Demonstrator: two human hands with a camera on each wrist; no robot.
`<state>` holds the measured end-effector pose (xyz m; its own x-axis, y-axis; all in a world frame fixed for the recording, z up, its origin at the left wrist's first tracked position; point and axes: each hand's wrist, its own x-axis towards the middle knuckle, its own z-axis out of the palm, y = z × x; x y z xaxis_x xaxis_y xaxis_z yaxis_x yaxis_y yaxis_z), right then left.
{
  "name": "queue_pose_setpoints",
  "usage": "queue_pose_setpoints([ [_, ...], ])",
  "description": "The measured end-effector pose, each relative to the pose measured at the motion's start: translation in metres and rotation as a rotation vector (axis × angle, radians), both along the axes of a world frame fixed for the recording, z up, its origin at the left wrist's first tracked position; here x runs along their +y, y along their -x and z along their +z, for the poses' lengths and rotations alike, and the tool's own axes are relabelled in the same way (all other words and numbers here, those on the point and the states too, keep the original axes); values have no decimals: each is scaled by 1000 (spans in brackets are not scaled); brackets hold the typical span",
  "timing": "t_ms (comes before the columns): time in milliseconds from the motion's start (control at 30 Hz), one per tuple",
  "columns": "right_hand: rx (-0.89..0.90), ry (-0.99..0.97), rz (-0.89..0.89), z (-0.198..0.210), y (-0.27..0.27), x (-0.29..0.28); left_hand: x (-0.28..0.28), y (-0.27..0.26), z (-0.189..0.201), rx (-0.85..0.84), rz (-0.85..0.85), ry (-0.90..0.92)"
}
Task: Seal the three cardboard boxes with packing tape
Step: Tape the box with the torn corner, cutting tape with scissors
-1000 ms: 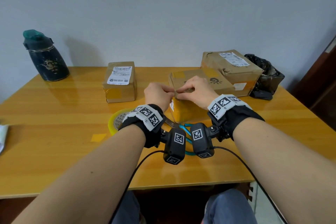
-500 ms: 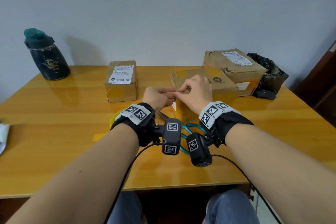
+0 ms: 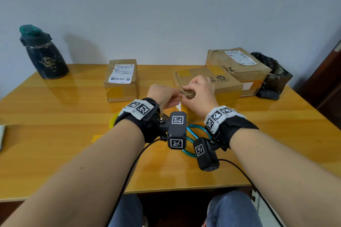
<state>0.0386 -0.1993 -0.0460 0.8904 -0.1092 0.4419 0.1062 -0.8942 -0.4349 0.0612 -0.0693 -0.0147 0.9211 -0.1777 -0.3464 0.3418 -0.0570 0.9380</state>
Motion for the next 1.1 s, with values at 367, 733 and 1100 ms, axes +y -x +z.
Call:
queue_pose_setpoints([
  [367,-29,-65,14,3,9,-2,-18,-17,12,-5,12,-281],
  [733,-169,-48,96,-13,6,-6,-19,-31,6,130,-90,-284],
  [1100,-145,-40,133,-11,14,-18,-18,-18,-7,-31,84,-159],
])
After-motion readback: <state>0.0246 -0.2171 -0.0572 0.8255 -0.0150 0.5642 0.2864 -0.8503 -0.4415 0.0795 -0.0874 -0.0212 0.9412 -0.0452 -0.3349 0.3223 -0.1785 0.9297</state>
